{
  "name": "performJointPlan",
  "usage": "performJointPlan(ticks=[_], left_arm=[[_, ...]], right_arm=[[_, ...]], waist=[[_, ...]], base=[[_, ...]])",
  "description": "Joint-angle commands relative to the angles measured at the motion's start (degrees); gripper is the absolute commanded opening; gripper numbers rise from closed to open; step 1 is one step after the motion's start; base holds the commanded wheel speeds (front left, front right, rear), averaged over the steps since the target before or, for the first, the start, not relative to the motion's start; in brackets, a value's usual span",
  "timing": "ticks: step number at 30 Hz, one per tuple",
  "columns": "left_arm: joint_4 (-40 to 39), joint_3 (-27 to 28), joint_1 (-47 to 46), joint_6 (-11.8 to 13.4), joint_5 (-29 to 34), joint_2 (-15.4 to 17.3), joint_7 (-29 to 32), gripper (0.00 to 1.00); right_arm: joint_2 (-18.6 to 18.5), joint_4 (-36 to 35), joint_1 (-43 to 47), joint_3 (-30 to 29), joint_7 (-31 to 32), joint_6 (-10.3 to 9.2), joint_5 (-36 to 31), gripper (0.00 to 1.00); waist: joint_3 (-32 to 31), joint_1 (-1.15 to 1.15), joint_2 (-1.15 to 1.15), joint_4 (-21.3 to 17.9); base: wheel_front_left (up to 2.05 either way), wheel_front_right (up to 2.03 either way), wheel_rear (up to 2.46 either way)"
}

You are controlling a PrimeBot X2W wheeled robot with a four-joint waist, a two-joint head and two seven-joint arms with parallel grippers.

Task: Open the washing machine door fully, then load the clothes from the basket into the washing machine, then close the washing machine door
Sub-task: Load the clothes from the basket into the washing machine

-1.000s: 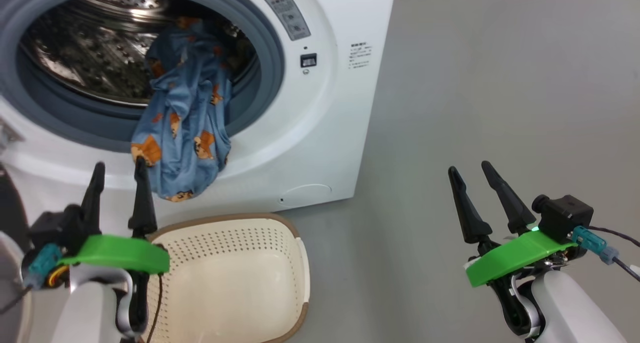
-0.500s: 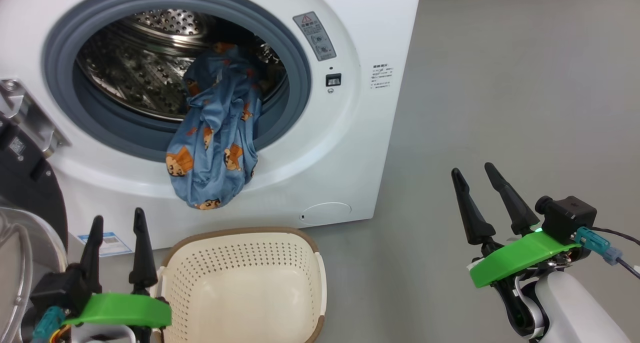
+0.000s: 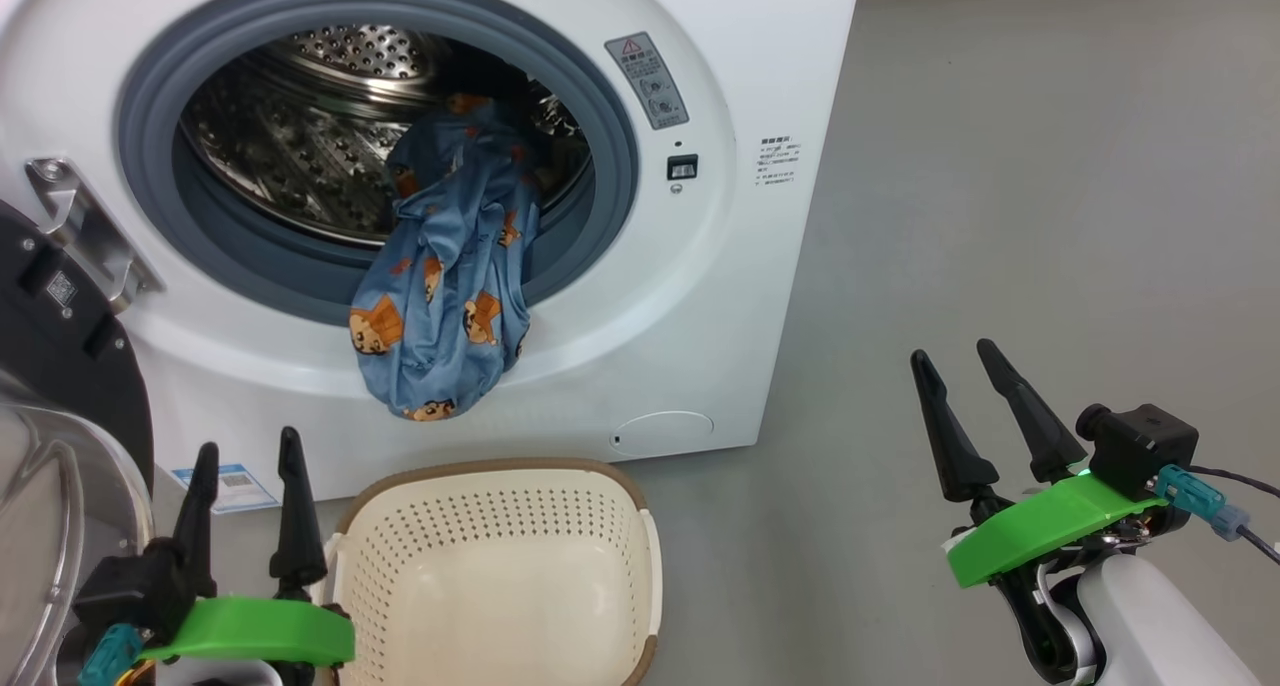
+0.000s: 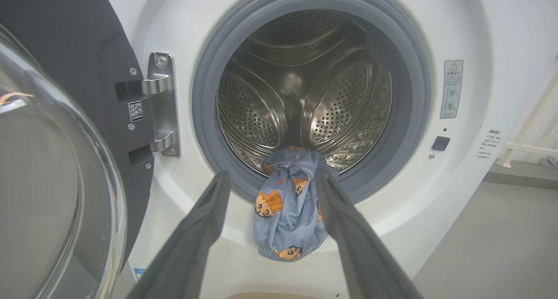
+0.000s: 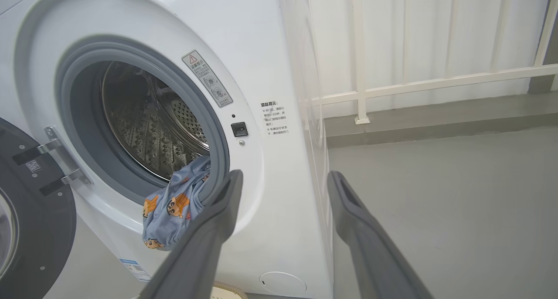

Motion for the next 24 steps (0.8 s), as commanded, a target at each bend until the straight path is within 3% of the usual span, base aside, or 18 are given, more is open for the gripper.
performJointPlan(ticks=[1,24], left_arm=[[-1.7,1.68,-0.21,0.14,0.56,0.92,-0.37,1.0],[1.08,0.51,-0.86,-0.69,-1.61,0.54,1.74,1.0]], right_arm=[[-0.41,-1.31,-0.02,0.72,-0.46,0.32,-0.16,1.0],[-0.32,-1.57,-0.68,1.06,-0.46,0.32,-0.26,1.0]], waist=[[0.1,0.0,0.0,-0.09],[1.3,0.0,0.0,-1.9]], base=[[0.0,0.0,0.0],[0.0,0.0,0.0]])
